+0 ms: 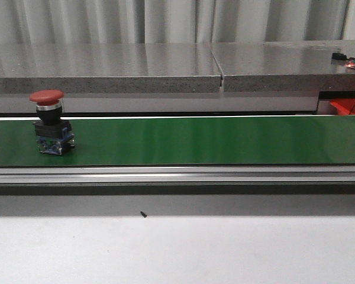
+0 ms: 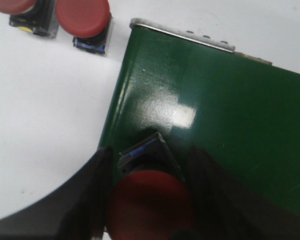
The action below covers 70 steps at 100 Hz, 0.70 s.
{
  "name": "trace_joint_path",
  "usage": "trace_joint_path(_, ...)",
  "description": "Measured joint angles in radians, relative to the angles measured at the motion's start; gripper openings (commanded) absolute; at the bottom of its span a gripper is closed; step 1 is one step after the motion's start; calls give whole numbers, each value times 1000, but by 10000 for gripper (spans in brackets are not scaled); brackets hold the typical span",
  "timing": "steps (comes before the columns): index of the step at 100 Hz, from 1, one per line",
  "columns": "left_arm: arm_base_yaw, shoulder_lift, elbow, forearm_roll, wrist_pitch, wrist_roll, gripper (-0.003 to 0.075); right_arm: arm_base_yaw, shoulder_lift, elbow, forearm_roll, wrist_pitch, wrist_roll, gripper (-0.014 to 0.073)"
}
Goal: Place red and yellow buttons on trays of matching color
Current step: 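Set the second red button on the green belt and release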
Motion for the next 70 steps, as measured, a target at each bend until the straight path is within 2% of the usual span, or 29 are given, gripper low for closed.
trace_joint_path(15, -1, 19, 0, -16, 22, 21, 172, 0, 0, 0, 0, 0, 0, -67)
trace_joint_path(41, -5, 19, 0, -56, 39, 68, 476, 0, 0, 0, 0, 0, 0, -67)
trace_joint_path(48, -5, 19, 0, -58, 40, 70, 507, 0, 0, 0, 0, 0, 0, -67)
trace_joint_path(70, -5, -15, 0, -63, 31, 73, 504, 0, 0, 0, 0, 0, 0, -67)
